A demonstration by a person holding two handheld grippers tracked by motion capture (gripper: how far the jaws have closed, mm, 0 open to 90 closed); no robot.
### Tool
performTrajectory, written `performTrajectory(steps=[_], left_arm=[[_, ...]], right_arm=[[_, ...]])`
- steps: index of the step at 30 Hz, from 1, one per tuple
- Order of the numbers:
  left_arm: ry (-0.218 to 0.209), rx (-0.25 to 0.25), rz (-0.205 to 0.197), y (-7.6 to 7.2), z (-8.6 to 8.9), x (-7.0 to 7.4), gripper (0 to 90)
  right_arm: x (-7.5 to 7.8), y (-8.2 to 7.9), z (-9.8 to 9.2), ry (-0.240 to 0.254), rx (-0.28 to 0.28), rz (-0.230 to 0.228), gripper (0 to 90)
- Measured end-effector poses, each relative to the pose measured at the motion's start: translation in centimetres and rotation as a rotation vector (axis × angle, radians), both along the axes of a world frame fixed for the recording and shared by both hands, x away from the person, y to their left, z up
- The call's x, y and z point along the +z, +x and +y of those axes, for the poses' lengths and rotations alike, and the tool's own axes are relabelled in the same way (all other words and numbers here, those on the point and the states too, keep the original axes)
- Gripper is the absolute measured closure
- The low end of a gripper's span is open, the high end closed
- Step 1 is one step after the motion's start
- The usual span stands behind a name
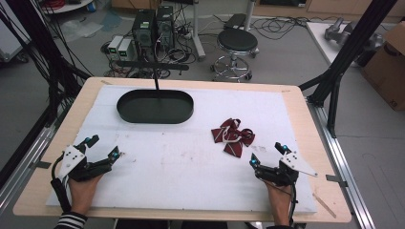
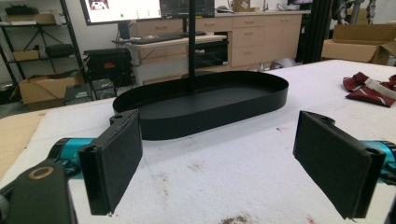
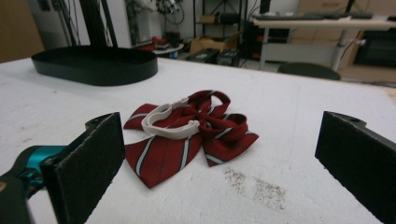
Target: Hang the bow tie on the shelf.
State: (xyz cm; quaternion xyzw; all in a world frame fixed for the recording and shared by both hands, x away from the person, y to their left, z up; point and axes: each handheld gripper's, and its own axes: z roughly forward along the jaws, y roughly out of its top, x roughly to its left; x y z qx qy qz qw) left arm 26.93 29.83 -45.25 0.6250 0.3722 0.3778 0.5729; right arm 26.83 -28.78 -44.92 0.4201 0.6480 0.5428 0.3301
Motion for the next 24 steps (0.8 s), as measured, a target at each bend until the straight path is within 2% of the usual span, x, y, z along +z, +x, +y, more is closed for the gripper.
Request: performTrajectory(steps=[3, 4, 7, 13, 14, 15, 16, 18, 20, 24], left_arm=[[-0.003, 0.001, 0.002, 0.0, 0.1, 0.0, 16.1], [-0.002, 0.000, 0.003, 0.0, 0.1, 0.0, 16.1], [-0.004, -0.002, 0.005, 0.1, 0.1, 0.0, 16.1], [-0.005, -0.001, 0.004, 0.1, 0.1, 0.0, 16.1], [-0.005, -0.001, 0.004, 0.1, 0.1, 0.0, 16.1], [-0.006, -0.002, 0.007, 0.1, 0.1, 0.0, 16.1], [-0.009, -0.001, 0.007, 0.1, 0.1, 0.0, 16.1], [-0.010, -0.001, 0.008, 0.1, 0.1, 0.0, 16.1], [-0.011, -0.001, 0.008, 0.1, 0.1, 0.0, 16.1], [-0.011, -0.003, 0.009, 0.1, 0.1, 0.0, 16.1]], right_arm=[[0.2, 0.4, 0.3, -0.039, 0.013, 0.025, 0.5], [0.2, 0.4, 0.3, -0.039, 0.013, 0.025, 0.5], [0.7, 0.9, 0.7, -0.062, 0.033, 0.063, 0.5], [2.9, 2.3, 1.7, -0.112, 0.080, 0.085, 1.0], [2.9, 2.3, 1.7, -0.112, 0.080, 0.085, 1.0], [3.9, 2.9, 2.3, -0.133, 0.110, 0.089, 4.3], [4.2, 3.1, 2.5, -0.143, 0.126, 0.088, 4.4], [5.0, 3.8, 3.3, -0.174, 0.146, 0.104, 4.3], [5.3, 4.1, 3.5, -0.188, 0.152, 0.100, 4.3], [6.7, 6.2, 5.4, -0.243, 0.212, 0.180, 4.5]])
